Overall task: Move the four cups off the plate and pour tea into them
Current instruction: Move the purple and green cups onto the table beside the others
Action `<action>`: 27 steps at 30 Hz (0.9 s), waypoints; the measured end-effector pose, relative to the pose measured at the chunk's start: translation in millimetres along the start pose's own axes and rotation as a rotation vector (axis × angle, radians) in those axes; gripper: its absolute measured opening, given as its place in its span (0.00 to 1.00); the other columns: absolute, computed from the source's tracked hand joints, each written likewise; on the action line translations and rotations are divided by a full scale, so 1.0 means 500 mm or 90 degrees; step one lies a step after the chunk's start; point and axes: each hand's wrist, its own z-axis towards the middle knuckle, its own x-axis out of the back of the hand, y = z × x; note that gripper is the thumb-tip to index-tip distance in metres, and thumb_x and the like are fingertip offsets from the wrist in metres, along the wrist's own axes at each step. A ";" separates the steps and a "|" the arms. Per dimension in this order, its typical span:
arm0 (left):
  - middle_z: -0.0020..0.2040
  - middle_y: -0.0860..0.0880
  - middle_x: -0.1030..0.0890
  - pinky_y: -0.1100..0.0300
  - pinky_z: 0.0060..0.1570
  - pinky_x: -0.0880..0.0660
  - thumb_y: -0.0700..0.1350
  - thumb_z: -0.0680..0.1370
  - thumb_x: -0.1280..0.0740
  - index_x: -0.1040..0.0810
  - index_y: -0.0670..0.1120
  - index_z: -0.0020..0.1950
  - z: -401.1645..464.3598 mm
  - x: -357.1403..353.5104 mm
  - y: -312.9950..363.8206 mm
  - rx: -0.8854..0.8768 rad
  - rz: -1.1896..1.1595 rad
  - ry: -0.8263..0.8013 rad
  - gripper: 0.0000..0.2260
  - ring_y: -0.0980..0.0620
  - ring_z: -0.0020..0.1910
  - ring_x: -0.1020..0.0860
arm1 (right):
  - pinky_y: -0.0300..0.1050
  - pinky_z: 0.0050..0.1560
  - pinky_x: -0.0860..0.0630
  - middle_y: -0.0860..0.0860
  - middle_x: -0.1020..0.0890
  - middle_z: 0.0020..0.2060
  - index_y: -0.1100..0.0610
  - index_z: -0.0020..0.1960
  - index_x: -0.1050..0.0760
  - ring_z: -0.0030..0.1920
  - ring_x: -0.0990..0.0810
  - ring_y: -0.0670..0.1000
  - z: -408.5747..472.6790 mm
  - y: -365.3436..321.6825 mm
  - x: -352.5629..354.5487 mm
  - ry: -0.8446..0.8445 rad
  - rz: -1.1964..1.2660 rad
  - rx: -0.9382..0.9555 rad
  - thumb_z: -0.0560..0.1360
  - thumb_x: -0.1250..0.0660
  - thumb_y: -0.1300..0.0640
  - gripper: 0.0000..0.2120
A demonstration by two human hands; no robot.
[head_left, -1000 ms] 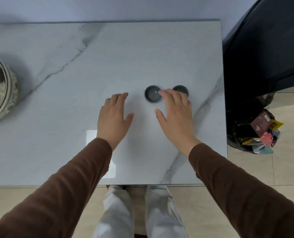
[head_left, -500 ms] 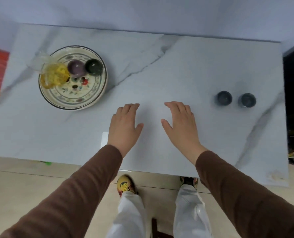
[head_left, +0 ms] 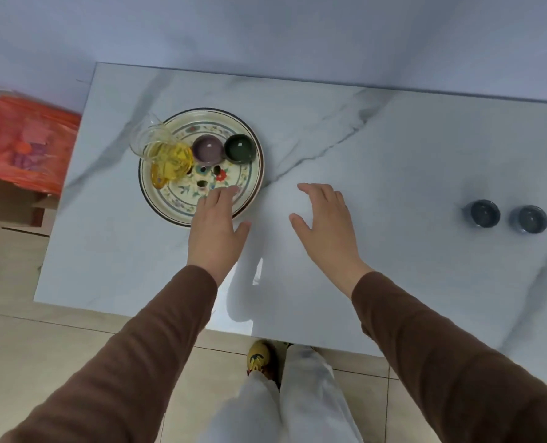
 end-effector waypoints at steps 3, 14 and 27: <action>0.65 0.45 0.27 0.50 0.64 0.31 0.45 0.75 0.30 0.32 0.45 0.72 0.036 0.014 -0.031 0.018 -0.012 0.015 0.27 0.44 0.64 0.31 | 0.46 0.64 0.31 0.51 0.27 0.65 0.54 0.71 0.31 0.63 0.29 0.53 0.039 -0.025 -0.020 -0.001 0.005 0.006 0.77 0.34 0.53 0.23; 0.73 0.45 0.33 0.50 0.69 0.32 0.43 0.74 0.29 0.36 0.46 0.74 0.173 0.030 -0.117 0.006 -0.045 0.007 0.30 0.44 0.71 0.32 | 0.50 0.62 0.29 0.53 0.26 0.63 0.56 0.70 0.30 0.61 0.28 0.55 0.162 -0.114 -0.093 0.035 0.022 -0.023 0.74 0.29 0.53 0.25; 0.79 0.45 0.43 0.50 0.60 0.28 0.43 0.75 0.29 0.47 0.44 0.79 0.259 0.002 -0.139 0.048 -0.059 -0.035 0.38 0.39 0.69 0.29 | 0.50 0.60 0.29 0.53 0.27 0.63 0.56 0.73 0.33 0.62 0.32 0.57 0.279 -0.125 -0.183 0.042 -0.072 0.013 0.69 0.26 0.46 0.36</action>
